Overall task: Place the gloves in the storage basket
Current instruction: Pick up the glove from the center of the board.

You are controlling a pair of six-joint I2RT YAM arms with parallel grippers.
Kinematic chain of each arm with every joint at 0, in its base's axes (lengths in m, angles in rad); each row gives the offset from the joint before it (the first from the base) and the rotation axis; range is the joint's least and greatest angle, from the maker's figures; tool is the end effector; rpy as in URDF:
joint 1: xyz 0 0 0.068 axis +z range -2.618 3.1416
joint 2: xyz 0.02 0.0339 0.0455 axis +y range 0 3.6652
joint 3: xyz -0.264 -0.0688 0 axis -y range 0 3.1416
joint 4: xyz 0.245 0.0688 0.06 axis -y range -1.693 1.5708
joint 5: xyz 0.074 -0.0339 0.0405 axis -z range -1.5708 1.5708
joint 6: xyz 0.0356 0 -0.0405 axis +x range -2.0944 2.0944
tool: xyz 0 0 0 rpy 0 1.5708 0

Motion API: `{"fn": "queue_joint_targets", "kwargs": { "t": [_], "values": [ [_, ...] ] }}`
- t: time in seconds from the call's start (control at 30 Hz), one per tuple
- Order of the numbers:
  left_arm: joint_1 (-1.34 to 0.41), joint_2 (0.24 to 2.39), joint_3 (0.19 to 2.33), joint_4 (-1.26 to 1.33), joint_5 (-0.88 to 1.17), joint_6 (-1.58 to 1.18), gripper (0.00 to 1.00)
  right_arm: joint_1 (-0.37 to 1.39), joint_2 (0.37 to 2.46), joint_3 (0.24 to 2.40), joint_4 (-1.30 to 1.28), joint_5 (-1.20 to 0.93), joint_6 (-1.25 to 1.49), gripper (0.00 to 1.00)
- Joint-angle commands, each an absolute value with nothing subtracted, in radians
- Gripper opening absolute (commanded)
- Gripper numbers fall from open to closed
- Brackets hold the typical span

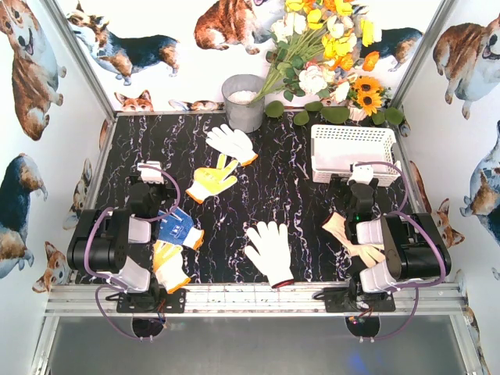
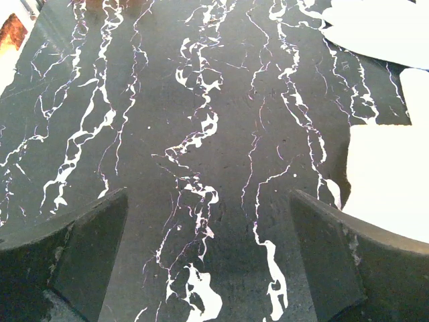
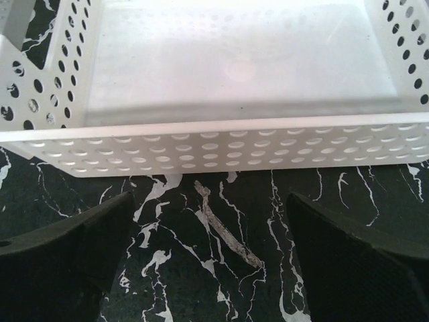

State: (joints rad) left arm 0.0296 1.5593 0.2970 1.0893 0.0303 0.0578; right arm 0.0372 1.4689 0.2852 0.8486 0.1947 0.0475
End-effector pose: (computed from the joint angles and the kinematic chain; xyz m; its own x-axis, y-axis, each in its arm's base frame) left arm 0.2564 0.0065 0.1434 -0.1718 0.0527 -0.9837 0.0102 0.9986 0.0517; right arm 0.2442 0.0022 0.1361 -0.3213 0.0347 -0.9463 0.1615 0.9867 -0.0187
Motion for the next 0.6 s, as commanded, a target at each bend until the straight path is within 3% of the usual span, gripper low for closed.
{"fn": "queue_joint_targets", "kwargs": {
  "t": [0.0,0.47,0.57],
  "values": [
    [0.036,1.555,0.294,1.121,0.042,0.064,1.0,0.038,1.464,0.305,0.901,0.138,0.014,1.0],
    [0.034,1.555,0.305,1.096,-0.073,0.027,1.0,0.037,1.462,0.303,0.9,0.139,0.015,1.0],
    [0.034,1.528,0.307,1.08,-0.107,0.01,1.0,0.036,1.412,0.265,0.923,0.223,0.046,1.0]
  ]
}}
